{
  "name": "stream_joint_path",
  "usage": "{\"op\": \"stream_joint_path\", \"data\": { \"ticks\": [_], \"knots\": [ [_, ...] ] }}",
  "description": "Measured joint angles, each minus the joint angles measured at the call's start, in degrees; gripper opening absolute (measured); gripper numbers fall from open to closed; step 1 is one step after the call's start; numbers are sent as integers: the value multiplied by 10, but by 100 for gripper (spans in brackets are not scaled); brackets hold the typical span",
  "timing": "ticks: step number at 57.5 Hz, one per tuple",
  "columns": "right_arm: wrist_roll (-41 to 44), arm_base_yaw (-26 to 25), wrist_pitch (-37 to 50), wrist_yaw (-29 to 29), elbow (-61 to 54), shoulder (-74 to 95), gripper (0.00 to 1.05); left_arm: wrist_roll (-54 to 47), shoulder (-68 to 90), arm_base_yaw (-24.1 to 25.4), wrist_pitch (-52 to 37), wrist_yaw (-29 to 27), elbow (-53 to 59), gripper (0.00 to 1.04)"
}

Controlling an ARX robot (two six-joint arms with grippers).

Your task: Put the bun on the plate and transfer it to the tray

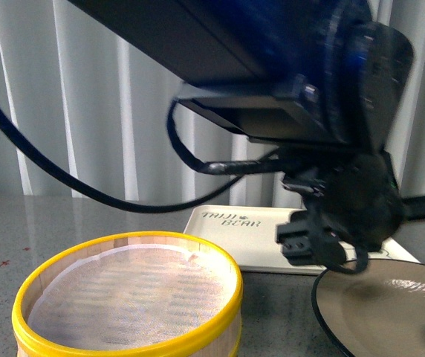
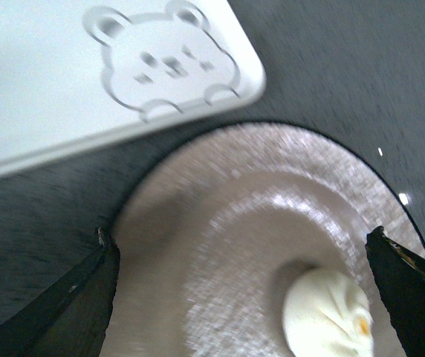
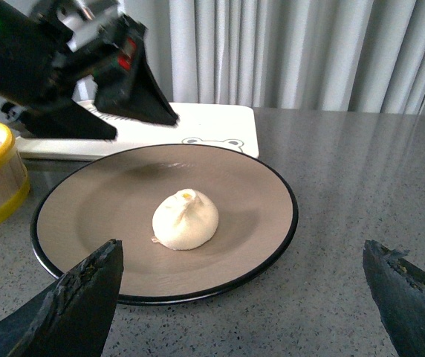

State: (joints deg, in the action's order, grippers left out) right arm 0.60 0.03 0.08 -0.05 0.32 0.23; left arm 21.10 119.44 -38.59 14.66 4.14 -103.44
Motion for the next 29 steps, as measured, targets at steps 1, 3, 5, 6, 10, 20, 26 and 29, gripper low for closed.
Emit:
{"op": "stream_joint_path", "data": {
  "ticks": [1, 3, 5, 6, 10, 20, 26, 29],
  "knots": [
    [0, 0, 0, 0, 0, 0, 96, 2, -3, 5, -4, -5, 3, 98],
    [0, 0, 0, 0, 0, 0, 96, 13, -16, 20, -21, -19, 12, 98],
    [0, 0, 0, 0, 0, 0, 96, 26, -35, 44, -52, -37, 29, 98],
    [0, 0, 0, 0, 0, 0, 96, 33, -40, 50, -58, -42, 33, 98],
    [0, 0, 0, 0, 0, 0, 96, 61, -72, 99, -69, -86, 52, 98],
    [0, 0, 0, 0, 0, 0, 96, 76, -126, 192, -52, -166, 97, 98],
    [0, 0, 0, -1, 0, 0, 96, 77, -128, 201, -52, -165, 102, 98],
    [0, 0, 0, 0, 0, 0, 96, 47, -134, 194, -96, -186, 127, 94]
  ]
}}
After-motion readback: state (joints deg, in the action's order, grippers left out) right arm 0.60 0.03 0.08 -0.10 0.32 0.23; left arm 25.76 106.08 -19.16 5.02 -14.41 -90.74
